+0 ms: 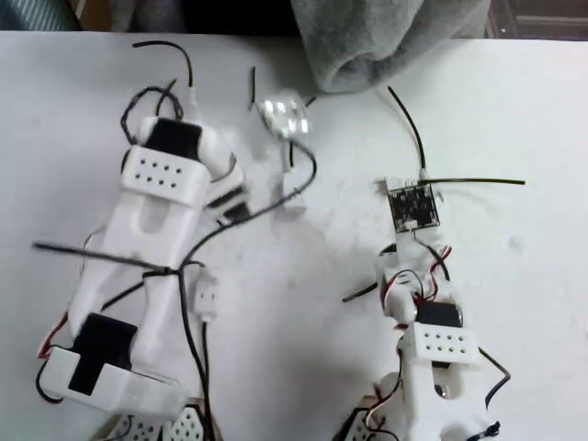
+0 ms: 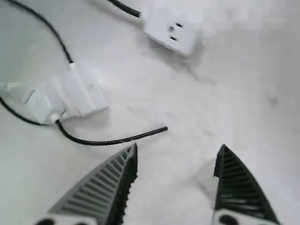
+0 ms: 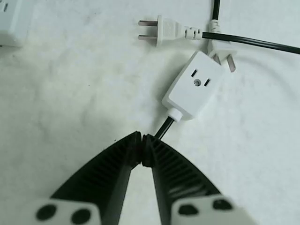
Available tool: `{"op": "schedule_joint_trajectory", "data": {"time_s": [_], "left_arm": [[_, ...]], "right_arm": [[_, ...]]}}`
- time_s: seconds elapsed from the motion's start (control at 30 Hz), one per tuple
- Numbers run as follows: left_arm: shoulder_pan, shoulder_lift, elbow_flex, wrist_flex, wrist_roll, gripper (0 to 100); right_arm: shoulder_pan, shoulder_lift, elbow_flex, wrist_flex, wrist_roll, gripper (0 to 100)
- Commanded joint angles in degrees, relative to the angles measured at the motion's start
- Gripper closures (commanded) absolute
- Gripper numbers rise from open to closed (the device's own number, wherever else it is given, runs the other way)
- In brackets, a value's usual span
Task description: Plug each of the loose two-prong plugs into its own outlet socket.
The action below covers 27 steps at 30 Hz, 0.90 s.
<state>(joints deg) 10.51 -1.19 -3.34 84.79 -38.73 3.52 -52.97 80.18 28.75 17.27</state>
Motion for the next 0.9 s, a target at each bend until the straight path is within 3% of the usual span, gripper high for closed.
{"op": "schedule_joint_trajectory", "data": {"time_s": [0.0,0.2,0.33,0.5,0.67,0.87], "left_arm": [[0.0,-0.6,-7.5,3.8,17.7,73],[-2.5,-0.4,-14.6,16.6,42.3,73],[-4.6,-2.5,-11.2,17.7,50.8,75],[-5.7,-11.8,-4.5,17.6,52.5,80],[-11.6,-25.4,2.0,16.0,52.0,79],[-15.3,-28.9,18.0,10.0,44.7,72]], "right_arm": [[0.0,-1.4,-0.2,-1.2,0.5,97.8],[0.0,-1.4,-0.2,-1.2,0.5,97.8],[-0.4,-1.4,-0.2,-1.1,0.5,97.8],[-1.1,-1.4,-0.2,-0.9,0.5,97.8],[-1.1,-1.4,-0.2,-0.8,0.5,97.8],[-1.2,-1.4,-0.2,-0.7,0.5,97.8]]}}
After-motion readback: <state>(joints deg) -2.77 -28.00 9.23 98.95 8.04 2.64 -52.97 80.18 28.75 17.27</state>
